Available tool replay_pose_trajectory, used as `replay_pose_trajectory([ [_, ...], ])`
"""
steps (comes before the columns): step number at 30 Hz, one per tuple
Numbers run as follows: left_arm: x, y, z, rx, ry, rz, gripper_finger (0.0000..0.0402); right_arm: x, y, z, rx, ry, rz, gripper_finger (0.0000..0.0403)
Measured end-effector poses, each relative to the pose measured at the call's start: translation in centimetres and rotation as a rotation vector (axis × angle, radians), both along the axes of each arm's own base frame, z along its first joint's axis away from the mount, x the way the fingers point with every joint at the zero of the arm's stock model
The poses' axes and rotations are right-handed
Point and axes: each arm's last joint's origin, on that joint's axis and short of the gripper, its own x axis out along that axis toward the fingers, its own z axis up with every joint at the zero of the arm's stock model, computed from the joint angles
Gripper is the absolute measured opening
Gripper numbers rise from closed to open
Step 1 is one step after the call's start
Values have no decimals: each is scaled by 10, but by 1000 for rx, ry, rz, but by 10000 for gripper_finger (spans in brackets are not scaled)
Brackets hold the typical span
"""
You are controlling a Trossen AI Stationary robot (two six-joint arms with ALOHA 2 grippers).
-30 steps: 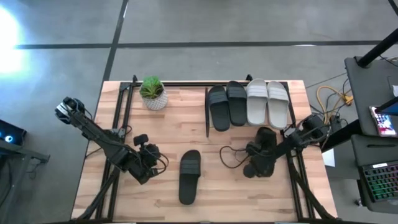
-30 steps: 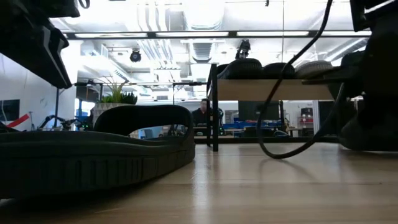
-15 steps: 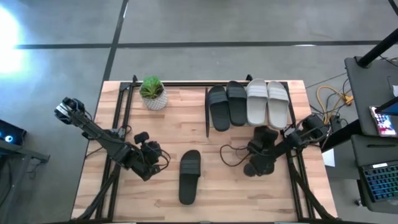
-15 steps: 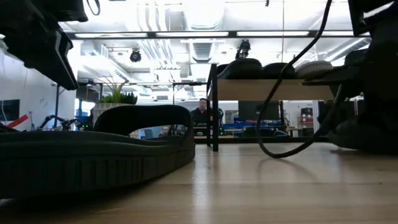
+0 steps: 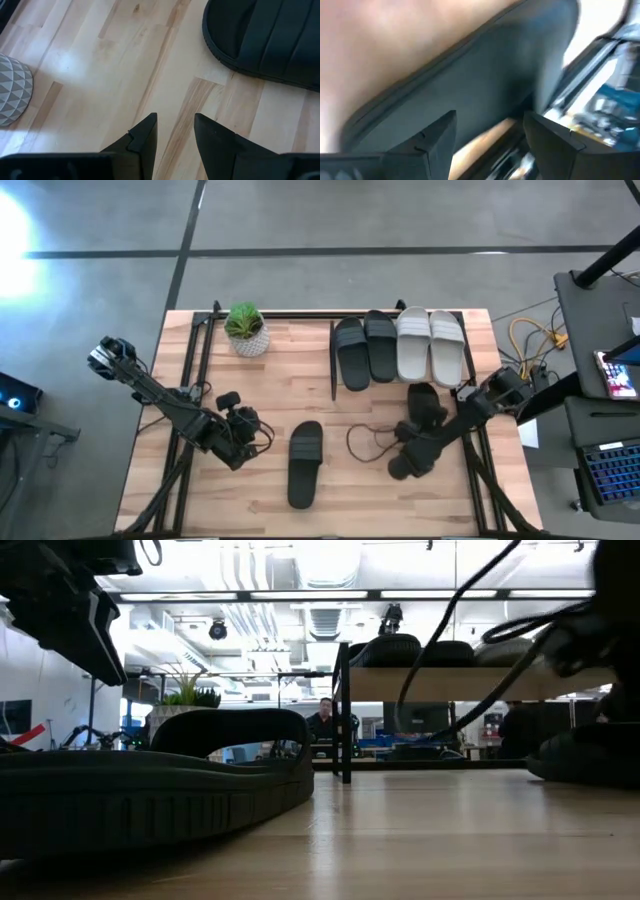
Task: Pick and place slides into the shelf
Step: Put the black slide under the shelf
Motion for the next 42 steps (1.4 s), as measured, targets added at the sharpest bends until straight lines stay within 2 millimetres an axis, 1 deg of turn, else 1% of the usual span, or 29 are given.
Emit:
replay_pose_trajectory([
  [3, 0, 0, 0, 0, 0, 0, 115, -1, 22, 12, 96, -6, -60, 222],
  [6, 0, 0, 0, 1, 1, -2, 115, 1, 44, 32, 167, -67, -238, 221],
  [8, 0, 0, 0, 1, 2, -4, 115, 8, 61, 46, 240, -155, -382, 221],
  [12, 0, 0, 0, 14, 24, -43, 115, 34, 95, 75, 473, -458, -585, 221],
  [14, 0, 0, 0, 24, 38, -68, 115, 49, 107, 88, 586, -637, -658, 221],
  [16, 0, 0, 0, 33, 46, -87, 115, 64, 116, 99, 690, -826, -735, 221],
  [18, 0, 0, -1, 33, 49, -90, 115, 73, 120, 105, 733, -981, -827, 221],
  [19, -1, 0, -1, 29, 51, -90, 115, 75, 120, 107, 736, -1054, -901, 221],
  [21, -1, -1, -1, 17, 60, -93, 115, 79, 120, 103, 695, -1178, -1064, 221],
  [23, -1, -1, -2, 1, 70, -98, 115, 84, 123, 97, 684, -1239, -1106, 221],
  [24, -1, -1, -2, 0, 72, -96, 115, 89, 126, 93, 706, -1257, -1125, 221],
  [26, -2, -1, -2, -6, 74, -83, 115, 102, 132, 87, 748, -1349, -1151, 221],
  [28, -3, -1, -3, -18, 88, -84, 115, 118, 141, 82, 790, -1490, -1143, 221],
  [29, -3, -1, -3, -26, 94, -85, 115, 125, 145, 80, 786, -1567, -1110, 221],
  [31, -4, -1, -3, -40, 100, -68, 115, 137, 154, 81, 767, -1691, -1033, 221],
  [32, -4, -1, -3, -46, 99, -63, 115, 142, 157, 83, 747, -1726, -1010, 221],
  [33, -4, -1, -3, -53, 96, -53, 115, 145, 159, 85, 728, -1748, -1017, 221],
  [34, -4, -1, -3, -58, 96, -49, 115, 149, 160, 85, 720, -1763, -1071, 221],
  [35, -5, -2, -3, -61, 95, -52, 115, 152, 161, 84, 701, -1774, -1145, 221],
  [36, -5, -2, -3, -62, 93, -55, 115, 155, 163, 80, 669, -1782, -1177, 221],
  [37, -6, -2, -2, -64, 91, -56, 115, 160, 164, 76, 640, -1781, -1172, 221],
  [39, -7, -2, -1, -65, 90, -60, 115, 175, 165, 69, 623, -1773, -1184, 221],
  [42, -9, -3, 1, -69, 84, -70, 115, 202, 169, 64, 633, -1812, -1214, 221],
])
